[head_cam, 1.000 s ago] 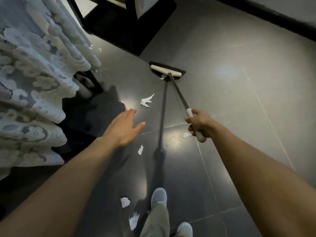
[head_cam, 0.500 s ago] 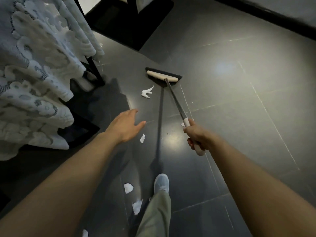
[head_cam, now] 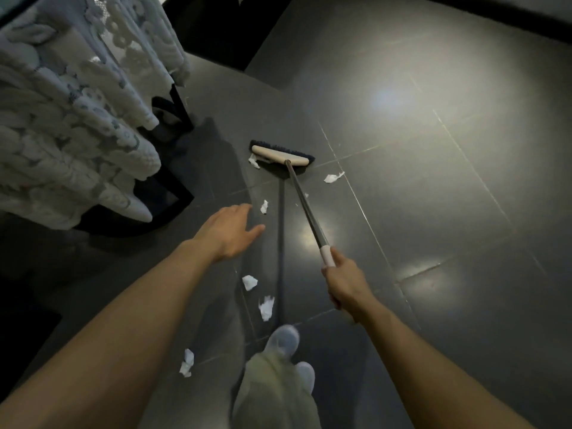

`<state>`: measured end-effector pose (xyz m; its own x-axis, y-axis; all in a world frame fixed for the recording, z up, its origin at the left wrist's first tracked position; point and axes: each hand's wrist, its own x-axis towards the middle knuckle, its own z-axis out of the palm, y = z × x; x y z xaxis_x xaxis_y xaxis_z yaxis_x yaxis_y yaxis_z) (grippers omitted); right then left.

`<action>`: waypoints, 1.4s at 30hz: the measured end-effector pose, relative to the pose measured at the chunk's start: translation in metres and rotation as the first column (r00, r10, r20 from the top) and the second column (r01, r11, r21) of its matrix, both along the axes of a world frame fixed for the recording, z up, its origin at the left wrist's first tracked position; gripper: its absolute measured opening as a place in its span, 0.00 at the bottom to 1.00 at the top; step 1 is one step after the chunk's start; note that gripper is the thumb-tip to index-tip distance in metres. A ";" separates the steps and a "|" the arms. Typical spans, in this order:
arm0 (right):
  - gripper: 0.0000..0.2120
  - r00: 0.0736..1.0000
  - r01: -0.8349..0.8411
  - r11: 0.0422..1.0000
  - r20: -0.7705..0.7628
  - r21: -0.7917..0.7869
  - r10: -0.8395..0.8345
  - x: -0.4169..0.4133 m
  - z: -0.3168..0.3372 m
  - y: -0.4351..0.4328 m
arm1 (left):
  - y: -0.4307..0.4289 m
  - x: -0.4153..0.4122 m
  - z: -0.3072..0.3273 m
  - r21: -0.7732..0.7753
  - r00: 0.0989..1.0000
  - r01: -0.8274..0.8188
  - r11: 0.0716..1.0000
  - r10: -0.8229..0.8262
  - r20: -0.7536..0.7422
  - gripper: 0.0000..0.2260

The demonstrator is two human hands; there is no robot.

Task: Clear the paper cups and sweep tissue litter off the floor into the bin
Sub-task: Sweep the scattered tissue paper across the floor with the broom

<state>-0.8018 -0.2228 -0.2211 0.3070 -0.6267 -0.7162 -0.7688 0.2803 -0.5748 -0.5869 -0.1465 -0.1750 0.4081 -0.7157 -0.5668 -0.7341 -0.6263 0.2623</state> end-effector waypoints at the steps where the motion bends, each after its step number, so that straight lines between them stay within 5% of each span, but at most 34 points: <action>1: 0.26 1.000 0.023 1.000 0.002 -0.009 -0.023 0.002 0.001 0.001 | 0.003 0.000 0.000 0.004 1.000 0.004 1.000 -0.004 -0.002 0.28; 10: 0.21 0.982 0.187 0.980 0.028 -0.070 -0.186 0.028 0.008 -0.045 | 0.034 0.018 -0.001 -0.037 0.991 0.090 0.995 -0.086 0.103 0.27; 17: 0.18 0.945 0.327 0.941 -0.060 0.084 -0.322 0.031 0.007 -0.009 | 0.079 0.033 -0.014 -0.015 0.985 0.160 0.987 -0.159 0.062 0.28; 33: 0.13 0.947 0.310 0.939 0.043 0.147 -0.319 0.045 0.003 0.219 | 0.183 0.041 -0.014 0.017 0.933 0.357 0.934 -0.357 0.046 0.27; 42: 0.22 0.975 0.207 0.978 0.093 -0.033 -0.203 0.037 0.007 0.168 | 0.157 0.017 -0.005 -0.009 0.933 0.353 0.935 -0.352 0.076 0.27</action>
